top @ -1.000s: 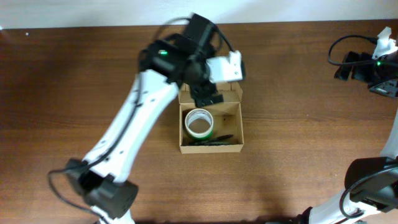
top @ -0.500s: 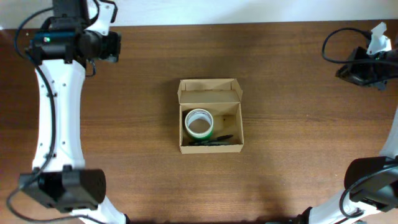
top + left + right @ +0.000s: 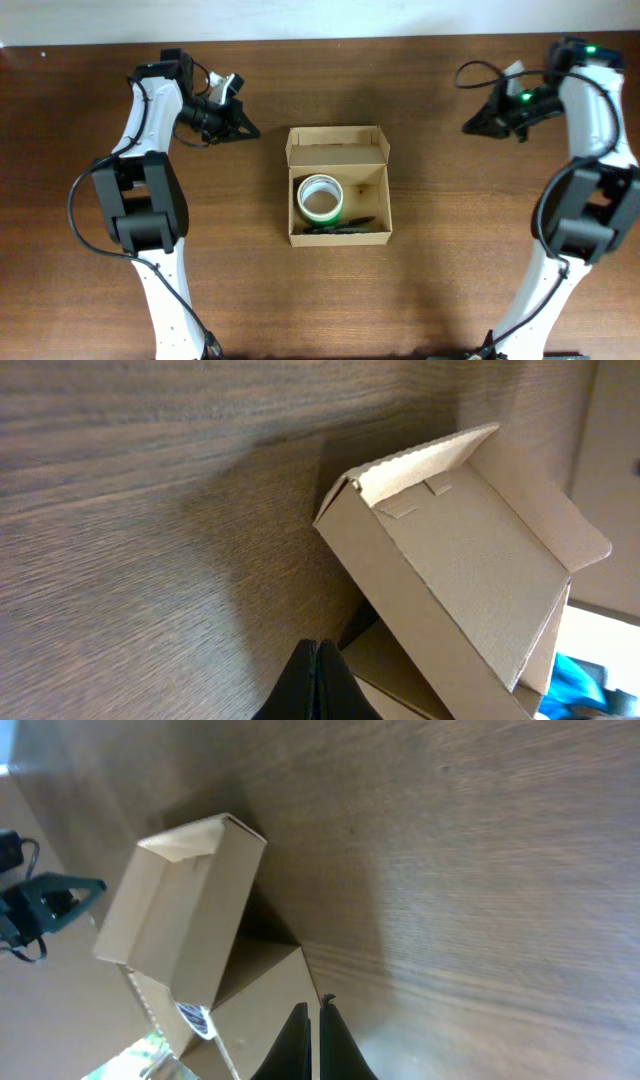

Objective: Pack container
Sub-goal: 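Bring both grippers to the box lid flaps on either side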

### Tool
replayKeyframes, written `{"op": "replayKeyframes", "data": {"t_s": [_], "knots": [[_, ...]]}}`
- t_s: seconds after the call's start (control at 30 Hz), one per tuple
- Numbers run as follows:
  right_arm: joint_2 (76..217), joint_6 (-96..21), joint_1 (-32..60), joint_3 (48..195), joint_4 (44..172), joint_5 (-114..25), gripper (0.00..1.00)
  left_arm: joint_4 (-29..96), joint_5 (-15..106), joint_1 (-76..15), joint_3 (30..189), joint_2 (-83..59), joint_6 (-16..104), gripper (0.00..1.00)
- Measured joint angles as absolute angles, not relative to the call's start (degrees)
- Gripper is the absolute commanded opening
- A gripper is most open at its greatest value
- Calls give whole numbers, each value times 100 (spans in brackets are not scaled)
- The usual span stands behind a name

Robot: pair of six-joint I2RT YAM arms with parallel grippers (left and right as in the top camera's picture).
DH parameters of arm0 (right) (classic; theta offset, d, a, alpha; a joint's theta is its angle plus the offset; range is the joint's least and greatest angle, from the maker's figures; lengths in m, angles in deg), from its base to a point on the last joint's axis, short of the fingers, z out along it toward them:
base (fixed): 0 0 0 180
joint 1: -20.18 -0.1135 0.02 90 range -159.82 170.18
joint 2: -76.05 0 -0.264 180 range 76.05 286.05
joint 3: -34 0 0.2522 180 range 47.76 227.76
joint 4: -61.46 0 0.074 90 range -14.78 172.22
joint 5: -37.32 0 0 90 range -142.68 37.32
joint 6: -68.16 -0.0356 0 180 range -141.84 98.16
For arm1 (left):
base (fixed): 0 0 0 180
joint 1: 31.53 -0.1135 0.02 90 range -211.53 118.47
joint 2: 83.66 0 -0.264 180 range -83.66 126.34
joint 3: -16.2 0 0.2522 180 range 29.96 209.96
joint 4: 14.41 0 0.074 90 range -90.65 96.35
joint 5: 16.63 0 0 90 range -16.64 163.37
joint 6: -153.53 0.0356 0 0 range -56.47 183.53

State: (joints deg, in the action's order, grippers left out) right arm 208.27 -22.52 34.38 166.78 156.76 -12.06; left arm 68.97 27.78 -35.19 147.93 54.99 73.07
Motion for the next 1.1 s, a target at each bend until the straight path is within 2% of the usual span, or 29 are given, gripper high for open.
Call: {"op": "replayKeyframes", "data": {"t_s": [0.4,0.87,1.1], "knots": [[21579,-2209,2463,16678,15177,-1073,4,7339,2551,-3403,14692,6004,7290,2],[21631,-2220,2387,16118,14771,-1055,4,6771,2311,-2695,14404,6010,7290,2],[21679,-2231,2103,15766,14165,-432,4,6524,2273,-2645,14404,6014,7290,2]]}}
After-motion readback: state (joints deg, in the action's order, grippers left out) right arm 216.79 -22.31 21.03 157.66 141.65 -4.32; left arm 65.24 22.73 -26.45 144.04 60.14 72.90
